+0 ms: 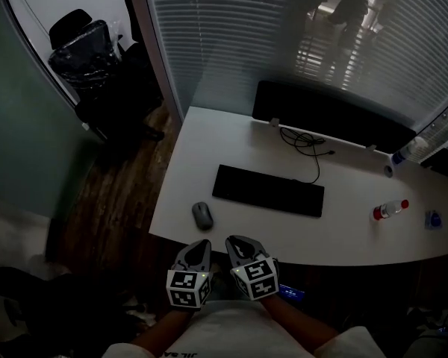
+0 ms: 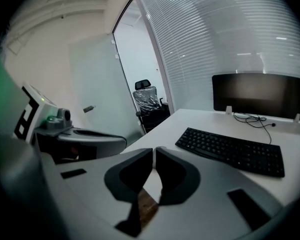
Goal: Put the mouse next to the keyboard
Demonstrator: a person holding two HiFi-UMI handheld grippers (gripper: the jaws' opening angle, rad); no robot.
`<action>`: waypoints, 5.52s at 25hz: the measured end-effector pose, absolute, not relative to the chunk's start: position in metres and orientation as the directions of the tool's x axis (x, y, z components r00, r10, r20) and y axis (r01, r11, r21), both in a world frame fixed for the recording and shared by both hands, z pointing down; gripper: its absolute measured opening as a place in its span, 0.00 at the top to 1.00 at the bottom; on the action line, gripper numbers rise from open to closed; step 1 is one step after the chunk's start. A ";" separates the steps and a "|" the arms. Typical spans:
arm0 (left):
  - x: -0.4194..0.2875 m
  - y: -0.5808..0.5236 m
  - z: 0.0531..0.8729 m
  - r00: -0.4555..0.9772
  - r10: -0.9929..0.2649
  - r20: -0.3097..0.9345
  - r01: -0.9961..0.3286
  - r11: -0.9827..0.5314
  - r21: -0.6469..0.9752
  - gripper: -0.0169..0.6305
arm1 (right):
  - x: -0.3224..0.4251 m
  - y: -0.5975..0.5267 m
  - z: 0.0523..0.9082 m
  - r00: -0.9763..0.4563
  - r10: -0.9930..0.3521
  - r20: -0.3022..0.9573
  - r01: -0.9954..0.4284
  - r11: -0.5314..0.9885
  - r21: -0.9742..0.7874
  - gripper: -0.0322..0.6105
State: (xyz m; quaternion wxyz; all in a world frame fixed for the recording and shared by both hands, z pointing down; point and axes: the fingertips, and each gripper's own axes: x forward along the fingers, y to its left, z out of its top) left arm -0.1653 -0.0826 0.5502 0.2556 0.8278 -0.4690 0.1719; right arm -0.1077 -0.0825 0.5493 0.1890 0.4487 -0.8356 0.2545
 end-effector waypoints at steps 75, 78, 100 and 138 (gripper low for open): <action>-0.235 -0.118 0.598 0.442 -0.665 0.601 -0.896 -0.348 0.274 0.97 | -0.129 -0.160 0.631 -0.283 -0.620 0.731 -0.947 0.301 -0.111 0.48; -0.209 -0.121 0.596 0.473 -0.651 0.594 -0.878 -0.404 0.256 0.97 | -0.100 -0.151 0.624 -0.251 -0.637 0.729 -0.961 0.254 -0.110 0.48; 0.008 -0.110 0.602 0.669 -0.476 0.571 -0.692 -0.680 0.244 0.97 | 0.137 -0.080 0.619 -0.009 -0.673 0.739 -0.989 -0.102 -0.105 0.48; 0.155 -0.101 0.662 0.642 -0.433 0.632 -0.692 -0.682 0.235 0.97 | 0.348 -0.086 0.739 0.002 -0.544 0.839 -0.984 -0.149 -0.094 0.48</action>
